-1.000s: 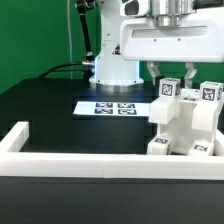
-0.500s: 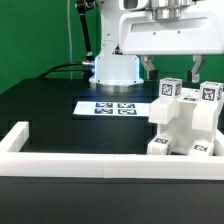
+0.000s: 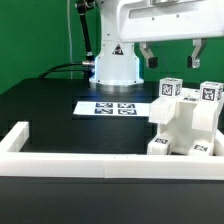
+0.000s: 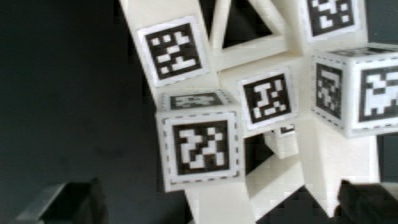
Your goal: Assemble chair
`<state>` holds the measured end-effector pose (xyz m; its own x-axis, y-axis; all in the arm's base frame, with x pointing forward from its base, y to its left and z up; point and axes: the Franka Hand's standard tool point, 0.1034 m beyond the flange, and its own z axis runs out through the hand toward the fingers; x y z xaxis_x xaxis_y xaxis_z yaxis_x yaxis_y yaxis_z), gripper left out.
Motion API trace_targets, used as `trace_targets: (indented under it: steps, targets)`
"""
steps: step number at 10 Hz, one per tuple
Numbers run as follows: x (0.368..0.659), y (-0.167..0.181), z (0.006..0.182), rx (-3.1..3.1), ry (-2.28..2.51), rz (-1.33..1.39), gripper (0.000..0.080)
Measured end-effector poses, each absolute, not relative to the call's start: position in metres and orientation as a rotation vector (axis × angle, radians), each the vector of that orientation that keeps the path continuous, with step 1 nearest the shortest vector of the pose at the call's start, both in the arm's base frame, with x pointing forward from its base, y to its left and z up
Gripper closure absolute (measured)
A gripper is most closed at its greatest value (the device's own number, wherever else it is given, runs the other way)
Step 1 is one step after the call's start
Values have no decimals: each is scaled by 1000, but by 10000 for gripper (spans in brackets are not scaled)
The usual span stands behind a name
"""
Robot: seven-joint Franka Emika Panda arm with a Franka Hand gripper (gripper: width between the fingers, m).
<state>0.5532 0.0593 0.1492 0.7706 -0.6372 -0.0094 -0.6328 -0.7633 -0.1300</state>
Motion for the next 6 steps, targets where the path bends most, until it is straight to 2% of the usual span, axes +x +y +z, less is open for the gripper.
trace_targets:
  steps: [6]
  targets:
    - [553, 59, 147, -2839, 1023, -50, 151]
